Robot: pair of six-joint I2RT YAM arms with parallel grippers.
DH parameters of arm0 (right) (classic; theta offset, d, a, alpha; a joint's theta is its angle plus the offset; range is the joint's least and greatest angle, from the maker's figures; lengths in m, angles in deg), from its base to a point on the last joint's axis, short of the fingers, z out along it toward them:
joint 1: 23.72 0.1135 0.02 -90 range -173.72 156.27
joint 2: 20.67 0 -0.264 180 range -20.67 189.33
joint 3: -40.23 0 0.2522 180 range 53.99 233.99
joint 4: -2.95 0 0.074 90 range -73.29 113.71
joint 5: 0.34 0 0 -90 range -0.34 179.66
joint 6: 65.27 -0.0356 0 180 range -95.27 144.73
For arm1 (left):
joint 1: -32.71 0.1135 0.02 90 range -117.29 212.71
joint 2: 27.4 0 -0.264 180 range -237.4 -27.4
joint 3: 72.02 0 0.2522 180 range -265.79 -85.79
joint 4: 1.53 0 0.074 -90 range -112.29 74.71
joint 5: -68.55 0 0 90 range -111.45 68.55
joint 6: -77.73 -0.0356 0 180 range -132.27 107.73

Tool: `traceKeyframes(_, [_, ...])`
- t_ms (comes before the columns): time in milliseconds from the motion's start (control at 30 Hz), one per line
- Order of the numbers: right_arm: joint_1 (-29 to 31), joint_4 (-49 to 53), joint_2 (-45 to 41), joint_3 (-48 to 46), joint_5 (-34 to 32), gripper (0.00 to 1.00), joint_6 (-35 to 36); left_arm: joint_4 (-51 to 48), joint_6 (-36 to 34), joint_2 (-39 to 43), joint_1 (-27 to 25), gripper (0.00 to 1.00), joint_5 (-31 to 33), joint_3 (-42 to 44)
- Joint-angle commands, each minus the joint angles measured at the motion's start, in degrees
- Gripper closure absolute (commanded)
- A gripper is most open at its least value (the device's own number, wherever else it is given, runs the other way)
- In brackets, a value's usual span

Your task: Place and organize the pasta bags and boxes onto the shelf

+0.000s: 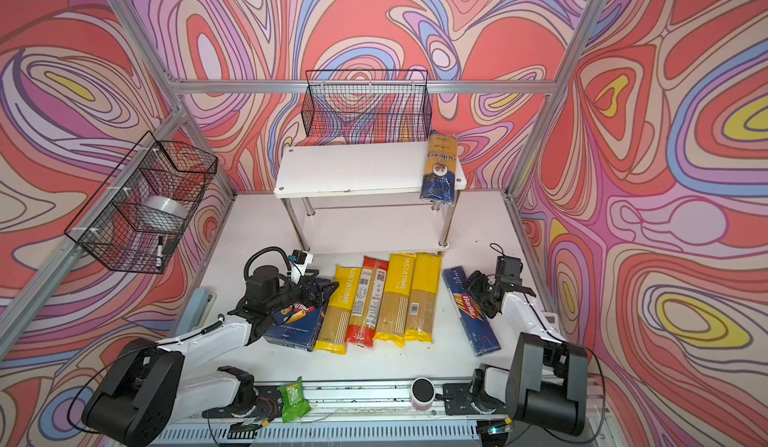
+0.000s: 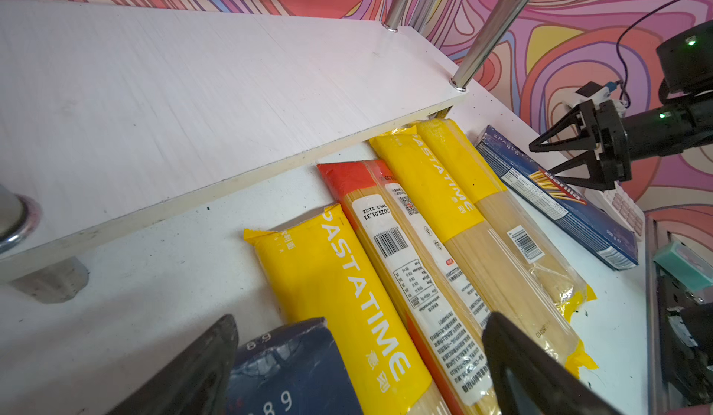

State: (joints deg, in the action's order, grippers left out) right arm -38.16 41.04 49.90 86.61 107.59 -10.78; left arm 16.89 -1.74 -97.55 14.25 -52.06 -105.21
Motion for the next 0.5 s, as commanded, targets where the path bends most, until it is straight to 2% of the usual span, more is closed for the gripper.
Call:
traceKeyframes(0, [2.7, 4.4, -2.6, -0.6, 3.4, 0.14, -3.2, -0.4, -0.6, 0.2, -0.3, 0.0, 0.0, -1.5])
traceKeyframes(167, [6.7, 9.9, -5.0, 3.4, -1.4, 0.14, -1.5, -0.7, -0.1, -0.3, -0.3, 0.0, -0.1, -1.9])
traceKeyframes(333, [13.6, 14.9, -2.0, 7.2, -5.5, 0.14, 0.1, -0.3, 0.1, -1.0, -0.3, 0.0, 0.0, -2.0])
traceKeyframes(467, [14.7, 18.0, -2.3, 7.9, -10.3, 0.14, 1.4, -1.1, -0.2, -0.8, -0.3, 0.0, -0.4, -2.4])
